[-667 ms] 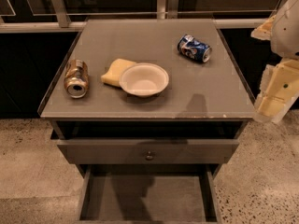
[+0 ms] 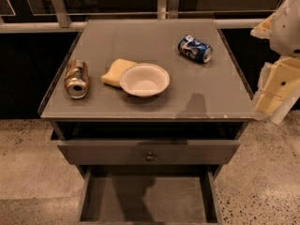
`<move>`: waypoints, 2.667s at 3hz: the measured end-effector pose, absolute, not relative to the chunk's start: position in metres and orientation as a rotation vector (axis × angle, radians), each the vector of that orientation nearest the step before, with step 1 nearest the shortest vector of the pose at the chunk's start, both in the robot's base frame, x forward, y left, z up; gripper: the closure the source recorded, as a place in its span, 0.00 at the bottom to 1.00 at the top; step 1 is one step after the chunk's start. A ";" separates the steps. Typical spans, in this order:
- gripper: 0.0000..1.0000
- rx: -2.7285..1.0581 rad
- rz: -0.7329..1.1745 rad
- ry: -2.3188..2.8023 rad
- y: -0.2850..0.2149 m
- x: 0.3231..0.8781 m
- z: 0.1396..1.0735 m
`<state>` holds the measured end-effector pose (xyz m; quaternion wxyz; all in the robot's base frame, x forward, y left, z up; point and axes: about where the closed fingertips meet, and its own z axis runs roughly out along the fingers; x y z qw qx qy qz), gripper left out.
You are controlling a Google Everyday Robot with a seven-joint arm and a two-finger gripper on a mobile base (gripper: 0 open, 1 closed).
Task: Place orange can into middle drawer
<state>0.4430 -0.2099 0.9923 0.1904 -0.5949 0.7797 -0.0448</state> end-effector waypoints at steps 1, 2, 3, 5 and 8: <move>0.00 -1.610 -0.004 2.110 -0.194 0.473 0.995; 0.00 -1.602 0.227 1.962 -0.138 0.509 0.996; 0.00 -1.603 0.395 1.849 -0.075 0.540 0.994; 0.00 -1.555 0.445 1.844 -0.062 0.545 0.983; 0.00 -1.638 0.676 1.588 0.087 0.558 0.965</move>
Offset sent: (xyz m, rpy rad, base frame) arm 0.1081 0.1362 0.0121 0.5720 -0.0052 0.2483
